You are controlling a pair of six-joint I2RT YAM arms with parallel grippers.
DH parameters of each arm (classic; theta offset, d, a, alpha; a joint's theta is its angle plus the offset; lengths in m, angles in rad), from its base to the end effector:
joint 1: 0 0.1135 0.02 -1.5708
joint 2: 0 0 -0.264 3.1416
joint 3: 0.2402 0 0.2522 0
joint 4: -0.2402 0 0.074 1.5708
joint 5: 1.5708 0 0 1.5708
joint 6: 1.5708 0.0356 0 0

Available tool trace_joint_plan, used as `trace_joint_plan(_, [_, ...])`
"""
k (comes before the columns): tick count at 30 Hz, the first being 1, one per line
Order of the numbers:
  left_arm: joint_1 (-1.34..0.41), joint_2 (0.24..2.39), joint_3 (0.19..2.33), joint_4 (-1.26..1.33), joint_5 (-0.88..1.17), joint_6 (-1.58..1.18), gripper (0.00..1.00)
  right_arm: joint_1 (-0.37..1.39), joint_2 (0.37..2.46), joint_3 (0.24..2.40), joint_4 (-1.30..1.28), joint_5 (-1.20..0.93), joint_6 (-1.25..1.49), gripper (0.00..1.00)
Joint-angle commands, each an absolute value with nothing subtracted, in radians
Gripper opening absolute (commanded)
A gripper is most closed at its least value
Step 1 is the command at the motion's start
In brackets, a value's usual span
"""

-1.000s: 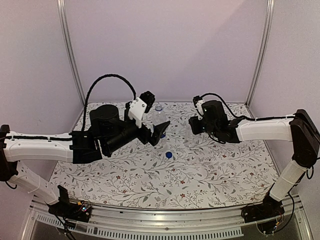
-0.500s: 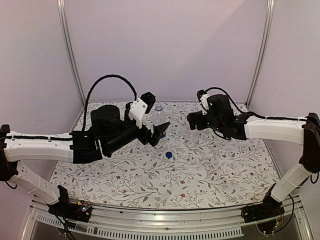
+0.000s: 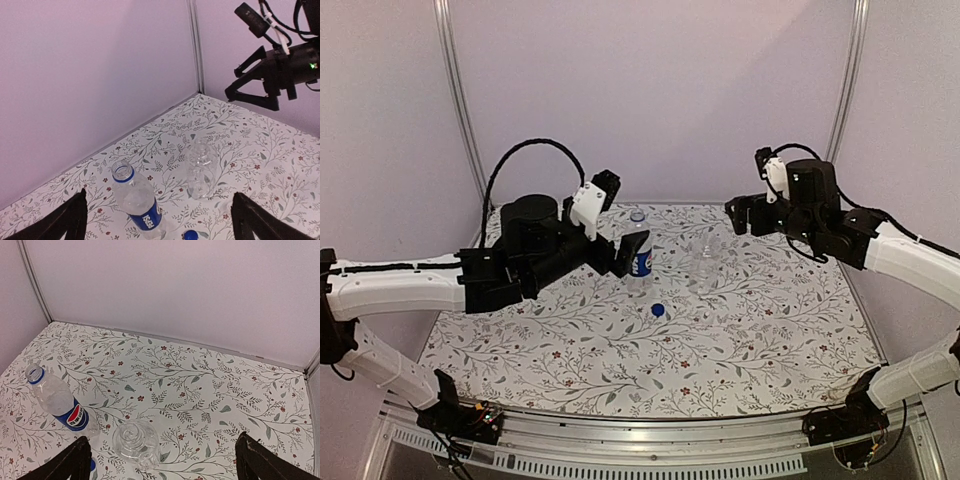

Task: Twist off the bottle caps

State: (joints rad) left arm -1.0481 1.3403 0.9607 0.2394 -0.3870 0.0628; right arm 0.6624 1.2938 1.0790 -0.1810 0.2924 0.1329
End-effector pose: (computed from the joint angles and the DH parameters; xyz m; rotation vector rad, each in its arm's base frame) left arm 0.1691 -0.2665 0.3205 0.6477 1.5901 -0.4033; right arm 0.2426 0.1762 0.3322 -0.3252 1.9292 0.2378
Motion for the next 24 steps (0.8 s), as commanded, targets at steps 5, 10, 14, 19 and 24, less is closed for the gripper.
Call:
trace_joint_plan(5, [-0.927, 1.250, 1.005, 0.168, -0.246, -0.068, 1.00, 0.534, 1.150, 1.112, -0.306, 0.199, 0.115, 0.99])
trace_joint_plan(10, [-0.749, 1.173, 0.964, 0.125, -0.095, -0.201, 1.00, 0.454, 1.128, 1.131, -0.354, 0.119, 0.146, 0.99])
trace_joint_plan(14, [-0.614, 1.099, 0.905, 0.131, -0.041, -0.233, 1.00, 0.419, 1.150, 1.154, -0.382, 0.086, 0.155, 0.99])
trace_joint_plan(19, [-0.531, 1.038, 0.881, 0.123, -0.025, -0.221, 1.00, 0.416, 1.173, 1.197, -0.387, 0.063, 0.160, 0.99])
trace_joint_plan(24, [-0.509, 1.019, 0.902, 0.092, -0.021, -0.187, 1.00, 0.416, 1.157, 1.220, -0.396, 0.082, 0.142, 0.99])
